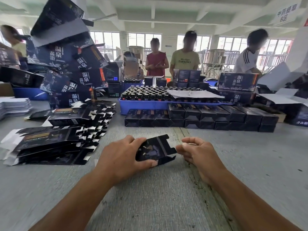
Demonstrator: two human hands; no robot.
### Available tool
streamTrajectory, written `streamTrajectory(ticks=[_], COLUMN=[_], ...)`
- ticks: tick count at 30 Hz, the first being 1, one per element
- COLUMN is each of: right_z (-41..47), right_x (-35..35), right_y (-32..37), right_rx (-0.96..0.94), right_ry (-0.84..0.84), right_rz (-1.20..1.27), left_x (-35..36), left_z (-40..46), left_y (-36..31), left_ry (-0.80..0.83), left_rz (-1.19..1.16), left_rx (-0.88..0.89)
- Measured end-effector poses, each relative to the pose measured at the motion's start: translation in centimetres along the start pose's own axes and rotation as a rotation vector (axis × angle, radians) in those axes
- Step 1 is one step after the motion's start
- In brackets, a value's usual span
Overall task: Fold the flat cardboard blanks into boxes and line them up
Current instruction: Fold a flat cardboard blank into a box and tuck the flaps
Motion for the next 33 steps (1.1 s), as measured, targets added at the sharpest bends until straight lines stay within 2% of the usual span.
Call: streamTrajectory(ticks=[6,17,26,33], right_z=[0.0,-0.7,-1.5,-2.0], right_x=[-0.3,0.0,1.2,1.6], right_y=[0.4,1.5,2.8,3.4], right_rx=[0.033,0.07,-0.244,-0.336], right_ry=[0.03,0.339,0.266,0.268], right_rz=[0.099,0.111,-0.122,-0.118], left_x=[-0.9,-1.3,-1.0,-1.7], left_z=[-0.6,-1.3,-1.8,-2.2], left_y=[-1.1,-1.8,-2.9,-3.7], left_ry=[-0.131,-0.181,-0.223,-0.276], left_rz=[-0.015,-0.174,-0.181,-0.133], left_rx=[0.093,0.175,0.2,0.287])
Point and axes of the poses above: each hand's wrist, its own z-axis towards the middle knuckle, its own x-axis out of the palm, y = z × x, the point moved 4 cm from there along z, towards the middle knuckle, and after that the axes turned 5 degrees about z, right-handed, at the moved point
